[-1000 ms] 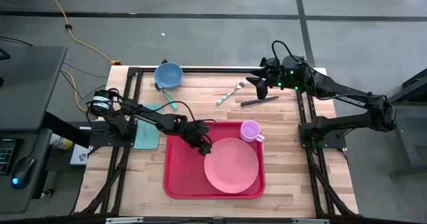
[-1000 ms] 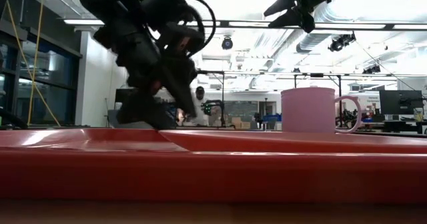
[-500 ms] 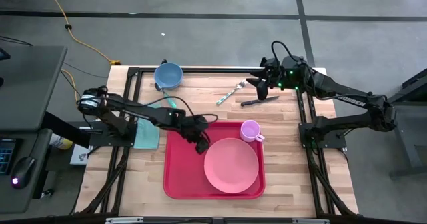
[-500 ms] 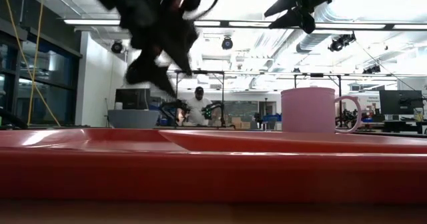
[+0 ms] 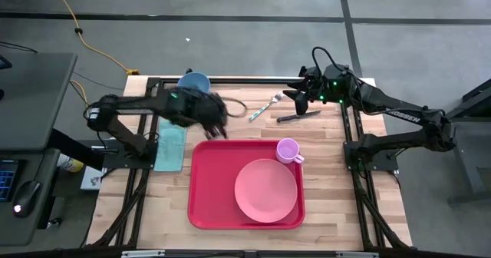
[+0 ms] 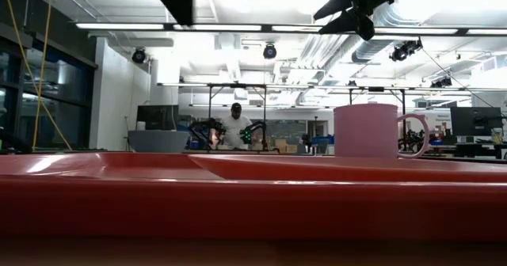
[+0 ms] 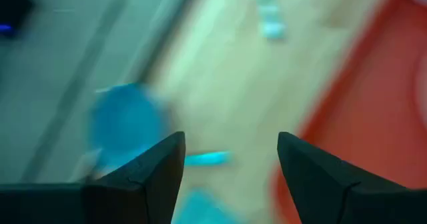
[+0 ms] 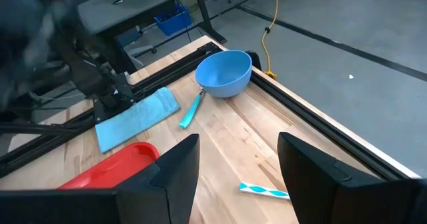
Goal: Set up tray
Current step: Put the blue bowl on the pink plate
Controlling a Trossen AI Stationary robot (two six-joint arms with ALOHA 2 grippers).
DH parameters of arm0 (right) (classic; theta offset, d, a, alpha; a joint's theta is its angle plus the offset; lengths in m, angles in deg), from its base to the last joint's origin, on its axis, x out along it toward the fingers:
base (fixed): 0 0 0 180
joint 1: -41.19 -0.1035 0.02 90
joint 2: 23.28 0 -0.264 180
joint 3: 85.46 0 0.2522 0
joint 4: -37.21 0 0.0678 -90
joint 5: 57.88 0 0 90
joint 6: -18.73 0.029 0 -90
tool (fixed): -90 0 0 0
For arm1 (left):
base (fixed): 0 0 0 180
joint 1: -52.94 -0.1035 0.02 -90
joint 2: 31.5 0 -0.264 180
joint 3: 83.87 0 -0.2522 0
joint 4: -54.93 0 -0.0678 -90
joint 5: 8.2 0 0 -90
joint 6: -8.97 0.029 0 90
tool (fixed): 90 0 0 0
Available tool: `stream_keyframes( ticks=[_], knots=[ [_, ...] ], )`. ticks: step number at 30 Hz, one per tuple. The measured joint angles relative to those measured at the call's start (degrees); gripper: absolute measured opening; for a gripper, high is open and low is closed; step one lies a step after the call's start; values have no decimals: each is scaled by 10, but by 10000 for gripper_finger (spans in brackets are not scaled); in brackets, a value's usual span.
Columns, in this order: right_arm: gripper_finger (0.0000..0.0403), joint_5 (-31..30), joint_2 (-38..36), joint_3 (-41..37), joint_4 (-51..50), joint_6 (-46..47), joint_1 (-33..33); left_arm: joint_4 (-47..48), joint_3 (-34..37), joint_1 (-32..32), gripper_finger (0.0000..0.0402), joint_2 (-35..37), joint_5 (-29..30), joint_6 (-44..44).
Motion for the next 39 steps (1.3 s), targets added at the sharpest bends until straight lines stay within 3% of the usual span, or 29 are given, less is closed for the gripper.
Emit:
stream_keyframes(
  ticks=[4, 10, 15, 20, 26, 35, 39],
  knots=[
    [181, 0, 0, 0, 0, 11, 0, 85, -51, -41, 270, 22, 65, 7],
    [181, 0, 0, 0, 0, 14, 0, 70, -54, -160, 270, 75, 34, 154],
    [181, 0, 0, 0, -2, 28, 0, 48, -53, -311, 270, 96, -72, 244],
    [181, -1, 0, 0, -1, 40, 0, 1, -52, -470, 270, 100, -175, 274],
    [181, -2, 0, 0, 0, 52, 0, -110, -5, -624, 270, 79, -381, 271],
    [181, -2, 0, 0, 0, 56, 0, -105, 65, -699, 270, 5, -420, 307],
    [181, -2, 0, 0, 0, 60, 0, -105, 79, -697, 270, -33, -393, 324]
  ],
)
